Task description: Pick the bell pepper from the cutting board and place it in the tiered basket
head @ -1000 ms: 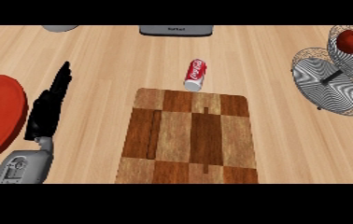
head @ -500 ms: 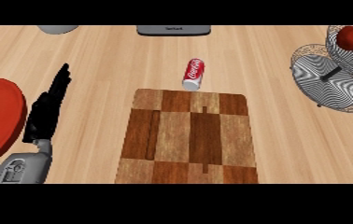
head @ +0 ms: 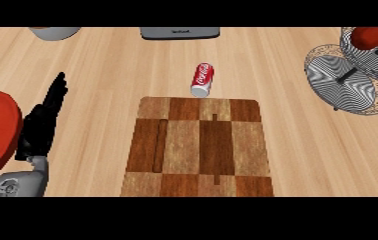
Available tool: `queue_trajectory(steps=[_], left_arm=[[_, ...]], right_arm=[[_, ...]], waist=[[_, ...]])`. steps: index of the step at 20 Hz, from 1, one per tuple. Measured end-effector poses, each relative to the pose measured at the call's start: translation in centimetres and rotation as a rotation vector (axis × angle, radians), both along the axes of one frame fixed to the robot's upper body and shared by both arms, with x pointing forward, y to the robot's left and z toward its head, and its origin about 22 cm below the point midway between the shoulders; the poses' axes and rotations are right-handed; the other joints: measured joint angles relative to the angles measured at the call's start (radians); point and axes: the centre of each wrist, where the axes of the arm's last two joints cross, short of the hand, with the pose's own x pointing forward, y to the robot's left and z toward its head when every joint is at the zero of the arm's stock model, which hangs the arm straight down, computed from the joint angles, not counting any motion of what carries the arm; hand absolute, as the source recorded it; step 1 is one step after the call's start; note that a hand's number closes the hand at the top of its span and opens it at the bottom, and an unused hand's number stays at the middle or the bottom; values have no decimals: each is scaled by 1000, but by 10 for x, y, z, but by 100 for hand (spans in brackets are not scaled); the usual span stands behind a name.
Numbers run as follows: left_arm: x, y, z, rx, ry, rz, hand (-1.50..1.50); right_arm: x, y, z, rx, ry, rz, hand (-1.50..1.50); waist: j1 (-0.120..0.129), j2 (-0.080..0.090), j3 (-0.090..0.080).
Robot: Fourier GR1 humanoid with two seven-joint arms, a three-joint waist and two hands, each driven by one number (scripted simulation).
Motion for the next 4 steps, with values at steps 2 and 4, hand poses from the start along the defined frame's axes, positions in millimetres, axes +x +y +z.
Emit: queue_trajectory(steps=[2, 4], left_arm=[[-4, 1, -2, -5, 4, -1, 0], [-1, -1, -1, -5, 6, -2, 0]], right_arm=[[-26, -9, -3, 9, -11, 4, -150], [-51, -15, -6, 20, -43, 17, -150]], waist=[[0, 0, 0], [-4, 1, 1]])
